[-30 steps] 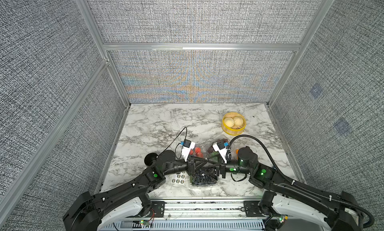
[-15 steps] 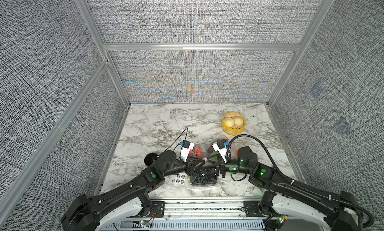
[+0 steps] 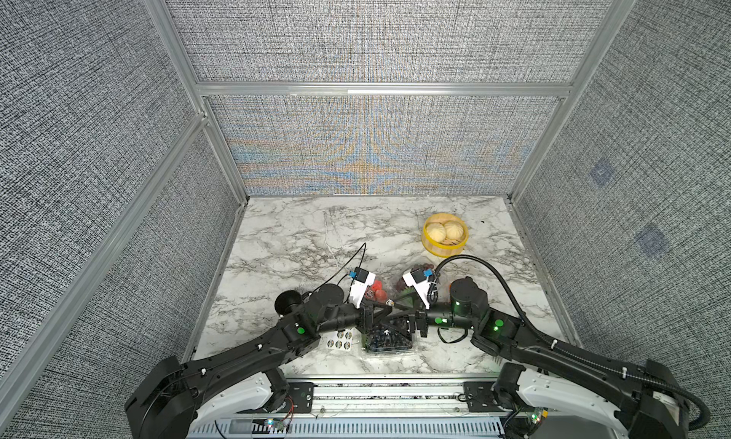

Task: Label fruit boxes
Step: Adjust the label.

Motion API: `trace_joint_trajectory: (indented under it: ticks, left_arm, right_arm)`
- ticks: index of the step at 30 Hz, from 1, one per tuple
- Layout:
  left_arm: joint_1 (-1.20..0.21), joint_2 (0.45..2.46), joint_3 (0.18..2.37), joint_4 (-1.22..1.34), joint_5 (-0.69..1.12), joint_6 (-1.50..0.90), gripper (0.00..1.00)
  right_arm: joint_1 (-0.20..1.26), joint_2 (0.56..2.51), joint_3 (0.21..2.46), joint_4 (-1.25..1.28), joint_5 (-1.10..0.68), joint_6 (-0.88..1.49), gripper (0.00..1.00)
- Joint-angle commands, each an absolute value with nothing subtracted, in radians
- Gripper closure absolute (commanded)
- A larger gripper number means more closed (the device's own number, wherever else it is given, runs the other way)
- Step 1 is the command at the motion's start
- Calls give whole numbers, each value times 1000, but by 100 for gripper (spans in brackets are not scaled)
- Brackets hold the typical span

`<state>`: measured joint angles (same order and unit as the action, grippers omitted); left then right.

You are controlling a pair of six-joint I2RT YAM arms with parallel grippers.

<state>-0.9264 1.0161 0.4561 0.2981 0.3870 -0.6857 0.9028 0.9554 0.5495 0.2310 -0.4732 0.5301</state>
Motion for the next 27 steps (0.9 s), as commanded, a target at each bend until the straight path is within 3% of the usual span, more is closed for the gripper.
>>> trace_joint_trajectory:
  ticks: [1, 14, 20, 27]
  left_arm:
    - [-928, 1012, 459, 351, 394, -687, 100]
    - [-936, 985, 422, 289, 409, -692, 100]
    - [-936, 967, 374, 330, 450, -716, 100]
    - [-936, 939, 363, 323, 444, -710, 100]
  right_arm:
    - [903, 949, 549, 232, -455, 513, 4]
    - [874, 833, 477, 161, -393, 496, 5]
    - [868, 865, 472, 175, -473, 506, 30]
    - [867, 1005, 533, 224, -567, 500, 50]
